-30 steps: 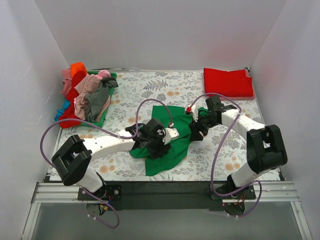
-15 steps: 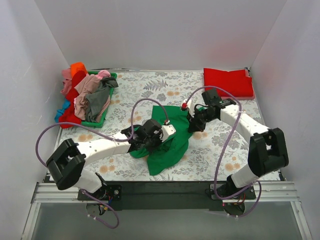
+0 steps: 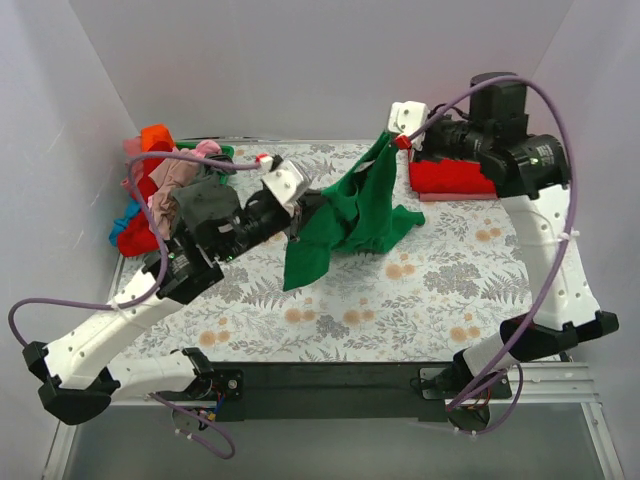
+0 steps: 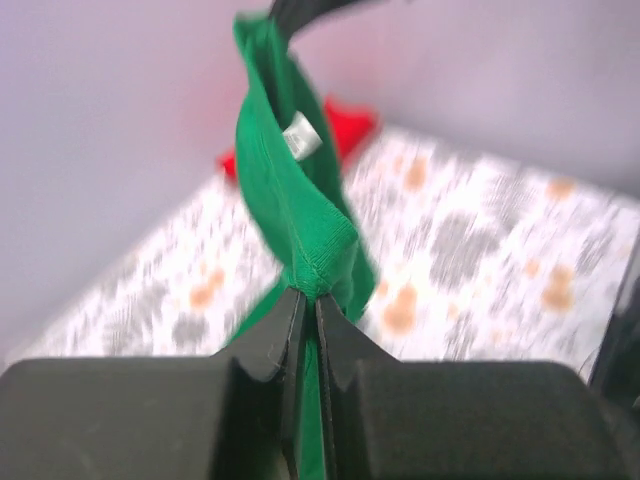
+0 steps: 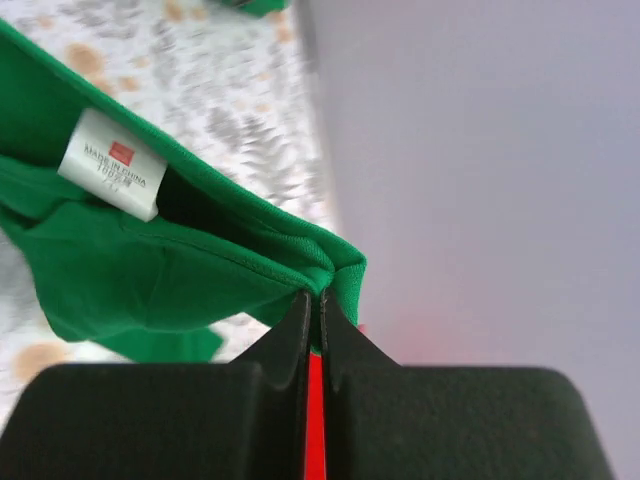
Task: Fold and stack the t-shirts
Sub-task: Flatten the tshirt out
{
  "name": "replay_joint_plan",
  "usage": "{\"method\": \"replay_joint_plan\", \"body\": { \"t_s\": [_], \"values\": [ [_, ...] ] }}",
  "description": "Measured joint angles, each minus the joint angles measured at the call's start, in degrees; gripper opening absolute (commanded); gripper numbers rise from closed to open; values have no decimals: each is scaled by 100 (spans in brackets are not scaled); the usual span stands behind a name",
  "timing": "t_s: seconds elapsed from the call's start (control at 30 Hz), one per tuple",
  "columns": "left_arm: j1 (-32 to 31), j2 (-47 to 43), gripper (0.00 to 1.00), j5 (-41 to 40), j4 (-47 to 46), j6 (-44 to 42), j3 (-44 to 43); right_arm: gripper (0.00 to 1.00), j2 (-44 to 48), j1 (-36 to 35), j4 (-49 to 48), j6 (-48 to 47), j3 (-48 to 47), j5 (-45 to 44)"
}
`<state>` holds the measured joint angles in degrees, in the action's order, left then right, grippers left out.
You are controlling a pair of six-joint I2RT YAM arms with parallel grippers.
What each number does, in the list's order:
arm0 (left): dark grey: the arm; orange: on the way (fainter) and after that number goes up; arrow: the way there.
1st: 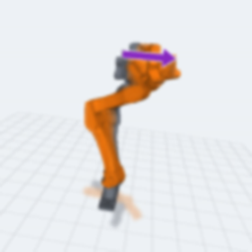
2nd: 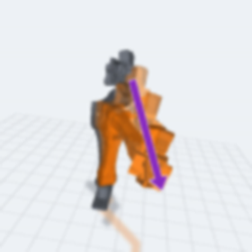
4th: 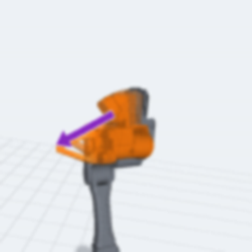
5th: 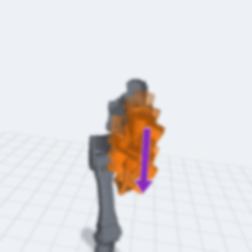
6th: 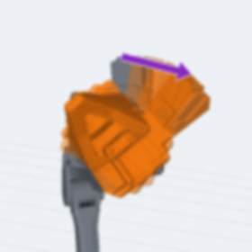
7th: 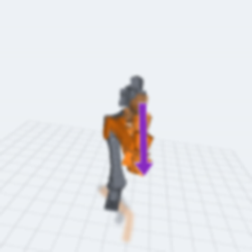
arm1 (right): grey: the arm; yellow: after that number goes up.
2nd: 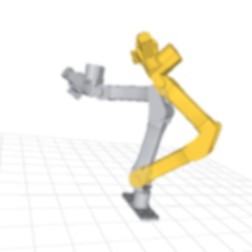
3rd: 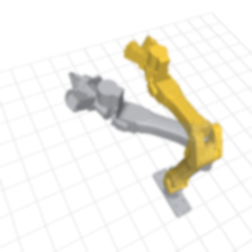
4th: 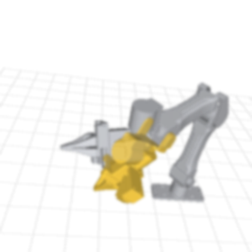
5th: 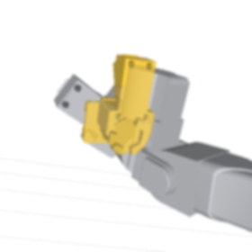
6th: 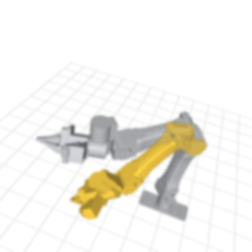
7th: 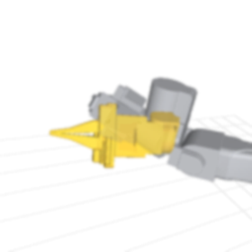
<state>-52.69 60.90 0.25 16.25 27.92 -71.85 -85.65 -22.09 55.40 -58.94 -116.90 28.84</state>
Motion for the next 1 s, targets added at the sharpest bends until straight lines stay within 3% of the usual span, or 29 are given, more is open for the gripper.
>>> {"method": "replay_joint_plan", "body": {
  "t_s": [0.1, 0.27, 0.53, 0.67, 0.77, 0.9, 1.0],
  "values": [
    [0, 195, 0, 579, -149, 173, -979, 1, 232, -50, -68, -192, -551, -334],
    [-2, 909, 0, 1742, -444, 763, -2500, 1, 1115, -81, -623, -339, -529, -896],
    [-302, 2076, 0, 3123, -826, 1873, -4179, 1, 1821, -74, -1414, -417, -1128, -1692],
    [-437, 2083, 0, 3198, -804, 1989, -4168, 1, 1886, -74, -1871, -496, -1121, -1926],
    [-442, 1681, 0, 2756, -667, 1864, -3751, 1, 1834, -70, -2037, -433, -828, -1882],
    [-444, 682, 0, 1587, -354, 1679, -2715, 1, 1309, -79, -2142, -140, -490, -1593],
    [-428, -448, 0, 522, -114, 1834, -1438, 1, 654, -166, -2267, 114, -269, -1259]
  ]
}}
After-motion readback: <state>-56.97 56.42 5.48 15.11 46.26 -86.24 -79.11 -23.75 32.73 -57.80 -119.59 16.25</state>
